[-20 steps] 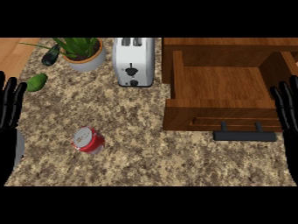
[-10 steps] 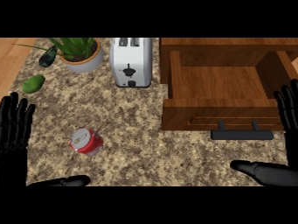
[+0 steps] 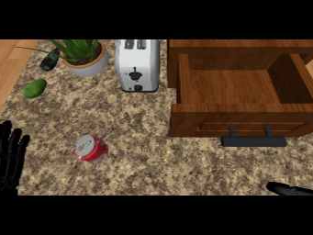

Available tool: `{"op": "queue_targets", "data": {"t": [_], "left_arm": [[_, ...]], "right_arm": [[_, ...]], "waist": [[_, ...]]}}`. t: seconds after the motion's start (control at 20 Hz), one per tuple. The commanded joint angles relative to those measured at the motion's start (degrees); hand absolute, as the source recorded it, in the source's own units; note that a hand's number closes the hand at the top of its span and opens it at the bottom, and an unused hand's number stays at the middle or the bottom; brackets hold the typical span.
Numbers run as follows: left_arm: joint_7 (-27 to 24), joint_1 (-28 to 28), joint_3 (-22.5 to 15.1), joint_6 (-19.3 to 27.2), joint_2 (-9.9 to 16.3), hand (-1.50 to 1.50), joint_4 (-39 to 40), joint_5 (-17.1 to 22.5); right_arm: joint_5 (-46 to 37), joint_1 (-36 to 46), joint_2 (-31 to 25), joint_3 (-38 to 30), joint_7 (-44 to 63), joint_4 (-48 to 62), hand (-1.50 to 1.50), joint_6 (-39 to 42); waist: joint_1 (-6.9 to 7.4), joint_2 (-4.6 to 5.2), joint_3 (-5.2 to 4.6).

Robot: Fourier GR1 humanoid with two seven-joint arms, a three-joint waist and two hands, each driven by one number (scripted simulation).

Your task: Pick up the can, place it into the drawer and close the drawer

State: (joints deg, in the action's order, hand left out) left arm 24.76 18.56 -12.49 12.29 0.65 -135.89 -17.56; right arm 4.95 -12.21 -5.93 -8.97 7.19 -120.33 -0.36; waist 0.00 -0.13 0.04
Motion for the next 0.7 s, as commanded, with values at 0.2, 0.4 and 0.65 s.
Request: {"op": "queue_targets", "data": {"t": [0.2,0.4,0.65], "left_arm": [[5.2,4.8,-3.8,0.4,1.4,-1.5,-9.8,-2.2],[4.1,5.5,-3.9,4.0,-0.6,-1.5,-8.6,0.0],[-0.1,8.0,-5.7,8.3,-0.6,-1.5,-5.0,6.6]], "right_arm": [[4.4,-3.5,-1.0,-4.4,-1.6,-0.2,-1.5,4.2],[8.7,-11.4,-0.5,-7.1,-4.6,-3.5,-1.5,8.7],[11.2,-10.7,-1.7,-11.2,-7.2,0.7,-1.5,11.2]], "waist": [[0.2,-0.01,-0.02],[-0.11,-0.13,-0.02],[0.23,-0.13,-0.07]]}}
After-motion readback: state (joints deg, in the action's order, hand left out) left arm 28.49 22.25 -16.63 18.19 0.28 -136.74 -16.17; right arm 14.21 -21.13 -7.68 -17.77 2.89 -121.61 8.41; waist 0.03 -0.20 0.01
